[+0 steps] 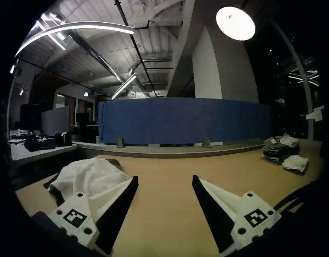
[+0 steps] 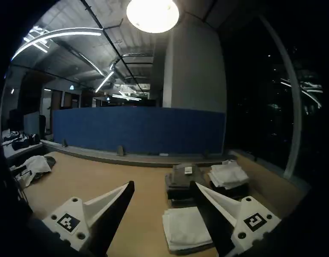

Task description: Fold towel

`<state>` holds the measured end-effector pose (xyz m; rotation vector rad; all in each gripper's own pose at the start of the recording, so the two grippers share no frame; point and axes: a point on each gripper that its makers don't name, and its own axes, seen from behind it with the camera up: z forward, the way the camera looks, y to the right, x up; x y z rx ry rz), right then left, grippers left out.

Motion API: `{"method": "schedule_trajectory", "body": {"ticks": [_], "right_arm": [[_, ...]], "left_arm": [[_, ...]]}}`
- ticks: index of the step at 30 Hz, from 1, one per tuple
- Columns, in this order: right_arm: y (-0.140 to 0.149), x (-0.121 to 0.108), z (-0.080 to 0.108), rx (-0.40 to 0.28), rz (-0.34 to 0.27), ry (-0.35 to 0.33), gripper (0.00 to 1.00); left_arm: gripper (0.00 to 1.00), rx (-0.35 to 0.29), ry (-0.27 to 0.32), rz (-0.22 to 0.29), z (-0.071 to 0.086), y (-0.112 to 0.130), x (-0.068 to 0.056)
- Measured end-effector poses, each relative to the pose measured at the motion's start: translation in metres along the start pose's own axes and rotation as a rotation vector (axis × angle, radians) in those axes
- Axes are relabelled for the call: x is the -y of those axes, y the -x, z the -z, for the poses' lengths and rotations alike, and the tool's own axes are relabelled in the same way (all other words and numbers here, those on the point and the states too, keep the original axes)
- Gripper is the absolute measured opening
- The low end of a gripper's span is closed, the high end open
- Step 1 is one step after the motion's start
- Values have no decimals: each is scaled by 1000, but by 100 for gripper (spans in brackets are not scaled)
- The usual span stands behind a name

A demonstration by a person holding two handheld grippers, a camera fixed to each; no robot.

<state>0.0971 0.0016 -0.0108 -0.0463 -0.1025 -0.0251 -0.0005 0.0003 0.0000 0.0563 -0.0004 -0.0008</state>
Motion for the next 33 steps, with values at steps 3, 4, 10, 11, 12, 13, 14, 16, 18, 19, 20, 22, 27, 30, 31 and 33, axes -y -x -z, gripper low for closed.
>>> {"method": "schedule_trajectory", "body": {"ticks": [3,4,10,11,12,13,14,16,18,19,20,22,27,30,31,33], "right_arm": [[5,-6,1,-14,-32,-5,100],[8,-8,1,-18,-42,-6,100],[22,-16,3,-47,-79,-14,100],[24,-17,3,-52,-81,-15,100],[27,-18,2,-57,-83,-17,100],[30,-18,1,-61,-85,-18,100],[32,-19,0,-65,-86,-19,100],[39,-19,-2,-71,-93,-22,100],[46,-19,-5,-75,-99,-26,100],[50,-19,-6,-76,-100,-28,100],[53,-18,-7,-77,-101,-31,100],[60,-17,-9,-77,-102,-34,100],[74,-18,-15,-79,-106,-28,100],[79,-18,-17,-81,-111,-24,100],[81,-18,-17,-82,-112,-25,100],[84,-18,-17,-83,-113,-24,100]], "left_arm": [[94,0,0,0,0,0,0],[94,0,0,0,0,0,0],[94,0,0,0,-1,0,0],[94,0,0,0,-1,0,0],[94,0,0,0,-1,0,0],[94,0,0,0,-1,0,0],[94,0,0,0,-1,0,0],[94,0,0,0,0,0,0],[94,0,0,0,0,0,0],[94,0,0,0,0,0,0],[94,0,0,0,0,0,0],[94,0,0,0,0,-1,0],[94,0,0,0,0,-1,0],[94,0,0,0,0,0,0],[94,0,0,0,0,0,0],[94,0,0,0,-1,0,0]]}}
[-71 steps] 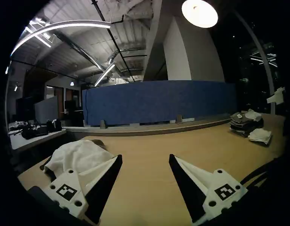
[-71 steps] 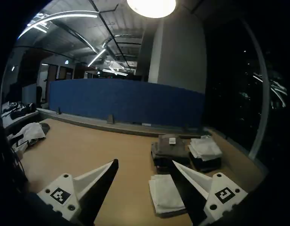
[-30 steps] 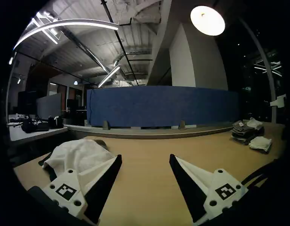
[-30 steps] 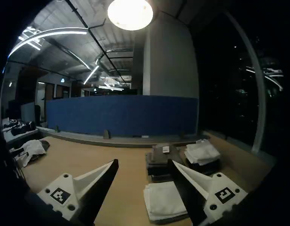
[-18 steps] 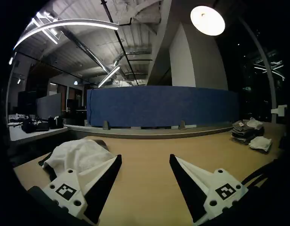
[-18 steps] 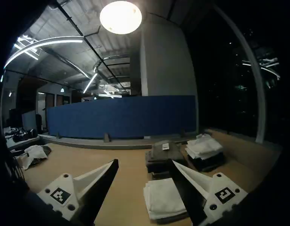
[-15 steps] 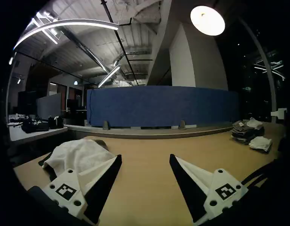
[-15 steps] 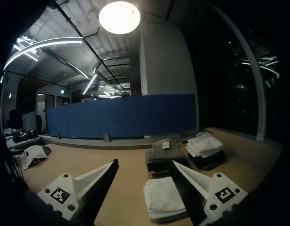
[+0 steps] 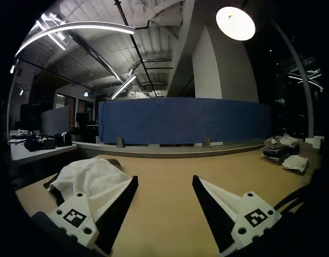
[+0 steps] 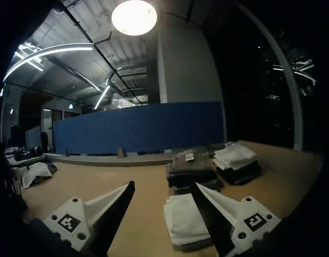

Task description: Fold towel

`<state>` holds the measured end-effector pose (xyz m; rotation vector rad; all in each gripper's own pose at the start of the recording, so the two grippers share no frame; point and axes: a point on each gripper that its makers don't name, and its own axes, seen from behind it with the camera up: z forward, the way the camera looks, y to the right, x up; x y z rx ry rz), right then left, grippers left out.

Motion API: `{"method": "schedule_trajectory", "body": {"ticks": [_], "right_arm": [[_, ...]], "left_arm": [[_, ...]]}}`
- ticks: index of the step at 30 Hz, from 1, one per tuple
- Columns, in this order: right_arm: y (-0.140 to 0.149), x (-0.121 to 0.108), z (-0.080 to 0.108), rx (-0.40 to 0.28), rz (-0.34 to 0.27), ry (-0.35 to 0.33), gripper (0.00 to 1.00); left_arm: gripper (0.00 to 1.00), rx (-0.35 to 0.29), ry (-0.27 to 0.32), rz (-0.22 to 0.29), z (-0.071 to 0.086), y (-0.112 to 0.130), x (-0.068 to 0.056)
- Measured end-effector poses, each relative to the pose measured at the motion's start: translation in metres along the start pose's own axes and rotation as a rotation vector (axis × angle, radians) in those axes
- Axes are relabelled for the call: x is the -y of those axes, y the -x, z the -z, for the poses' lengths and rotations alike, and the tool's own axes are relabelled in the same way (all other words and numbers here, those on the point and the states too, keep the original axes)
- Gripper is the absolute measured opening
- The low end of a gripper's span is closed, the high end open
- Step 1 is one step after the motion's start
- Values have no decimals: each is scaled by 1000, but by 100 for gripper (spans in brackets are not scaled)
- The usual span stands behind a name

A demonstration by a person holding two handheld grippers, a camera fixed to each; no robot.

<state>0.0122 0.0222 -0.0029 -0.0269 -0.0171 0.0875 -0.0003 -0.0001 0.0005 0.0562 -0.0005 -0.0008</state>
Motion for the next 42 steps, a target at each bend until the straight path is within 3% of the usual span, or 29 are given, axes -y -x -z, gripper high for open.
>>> {"method": "schedule_trajectory", "body": {"ticks": [20,42], "right_arm": [[7,0,-7,-18,1,8,100],[13,10,-4,-17,86,-10,100]], "left_arm": [[94,0,0,0,-1,0,-1],[94,0,0,0,0,0,0]]}}
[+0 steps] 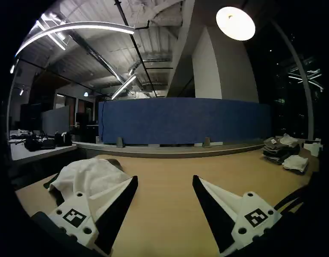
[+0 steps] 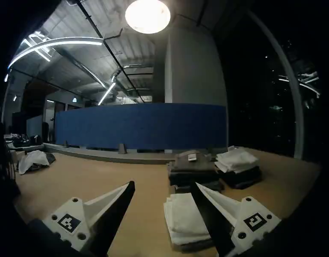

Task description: Fold towel

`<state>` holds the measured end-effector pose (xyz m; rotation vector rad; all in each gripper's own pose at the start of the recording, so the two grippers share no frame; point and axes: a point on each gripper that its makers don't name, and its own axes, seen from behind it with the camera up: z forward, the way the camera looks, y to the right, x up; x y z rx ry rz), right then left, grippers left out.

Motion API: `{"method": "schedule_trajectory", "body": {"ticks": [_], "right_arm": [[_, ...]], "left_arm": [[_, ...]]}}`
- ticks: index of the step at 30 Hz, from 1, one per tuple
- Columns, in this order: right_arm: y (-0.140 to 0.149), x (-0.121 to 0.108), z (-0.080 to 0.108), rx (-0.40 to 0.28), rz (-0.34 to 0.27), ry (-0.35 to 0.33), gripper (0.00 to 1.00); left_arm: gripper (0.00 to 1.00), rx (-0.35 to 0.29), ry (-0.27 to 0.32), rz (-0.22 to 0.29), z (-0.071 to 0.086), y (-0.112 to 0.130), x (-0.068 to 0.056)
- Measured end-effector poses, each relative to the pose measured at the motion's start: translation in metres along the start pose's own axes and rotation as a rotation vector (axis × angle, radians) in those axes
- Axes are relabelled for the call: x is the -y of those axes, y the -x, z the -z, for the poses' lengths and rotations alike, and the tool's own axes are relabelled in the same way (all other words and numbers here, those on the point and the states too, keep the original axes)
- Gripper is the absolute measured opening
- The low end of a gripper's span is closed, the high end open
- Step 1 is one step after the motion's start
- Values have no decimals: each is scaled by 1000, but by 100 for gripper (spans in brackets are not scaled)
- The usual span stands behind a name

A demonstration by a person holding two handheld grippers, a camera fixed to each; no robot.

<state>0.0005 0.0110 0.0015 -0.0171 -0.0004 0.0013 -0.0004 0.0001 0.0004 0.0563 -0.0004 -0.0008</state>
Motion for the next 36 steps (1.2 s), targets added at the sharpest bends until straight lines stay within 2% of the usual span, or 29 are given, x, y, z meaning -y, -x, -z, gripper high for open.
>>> {"method": "schedule_trajectory", "body": {"ticks": [36], "right_arm": [[0,-2,0,2,1,7,100]], "left_arm": [[95,0,0,0,0,0,1]]}}
